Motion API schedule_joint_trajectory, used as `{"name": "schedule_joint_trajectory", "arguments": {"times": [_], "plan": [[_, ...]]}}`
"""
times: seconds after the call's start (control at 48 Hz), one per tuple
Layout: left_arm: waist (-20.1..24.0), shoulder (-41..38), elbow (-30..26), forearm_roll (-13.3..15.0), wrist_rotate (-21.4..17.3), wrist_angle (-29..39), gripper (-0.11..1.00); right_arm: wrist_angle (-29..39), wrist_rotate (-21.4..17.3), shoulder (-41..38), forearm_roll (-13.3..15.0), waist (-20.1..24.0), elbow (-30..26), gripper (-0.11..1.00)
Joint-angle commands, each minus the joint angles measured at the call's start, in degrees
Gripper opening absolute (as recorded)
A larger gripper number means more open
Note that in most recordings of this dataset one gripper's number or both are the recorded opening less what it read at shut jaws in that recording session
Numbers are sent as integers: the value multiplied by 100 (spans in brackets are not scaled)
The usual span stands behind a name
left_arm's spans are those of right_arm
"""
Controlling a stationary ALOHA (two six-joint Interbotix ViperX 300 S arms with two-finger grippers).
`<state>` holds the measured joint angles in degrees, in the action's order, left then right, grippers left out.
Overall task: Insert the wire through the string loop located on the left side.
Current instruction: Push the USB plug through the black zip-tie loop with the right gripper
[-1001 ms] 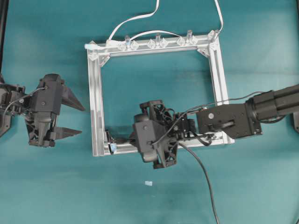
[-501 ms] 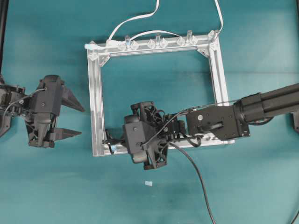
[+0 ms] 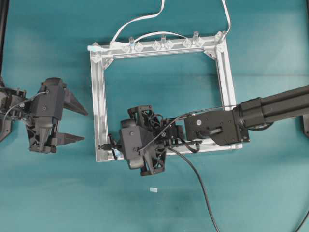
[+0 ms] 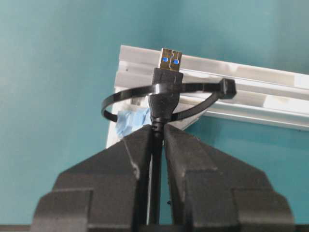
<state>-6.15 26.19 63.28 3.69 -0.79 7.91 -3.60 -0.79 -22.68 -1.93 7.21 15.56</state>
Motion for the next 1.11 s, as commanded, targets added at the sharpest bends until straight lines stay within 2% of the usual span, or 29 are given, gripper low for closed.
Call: {"name": "schedule_joint_trajectory", "arguments": {"times": [0.0, 1.084], "plan": [[-35, 35, -53, -18, -18, -26, 82, 26, 9, 114, 9, -18, -202, 10], [-114, 35, 97, -18, 0, -26, 82, 70, 9, 97, 9, -18, -308, 10]]}}
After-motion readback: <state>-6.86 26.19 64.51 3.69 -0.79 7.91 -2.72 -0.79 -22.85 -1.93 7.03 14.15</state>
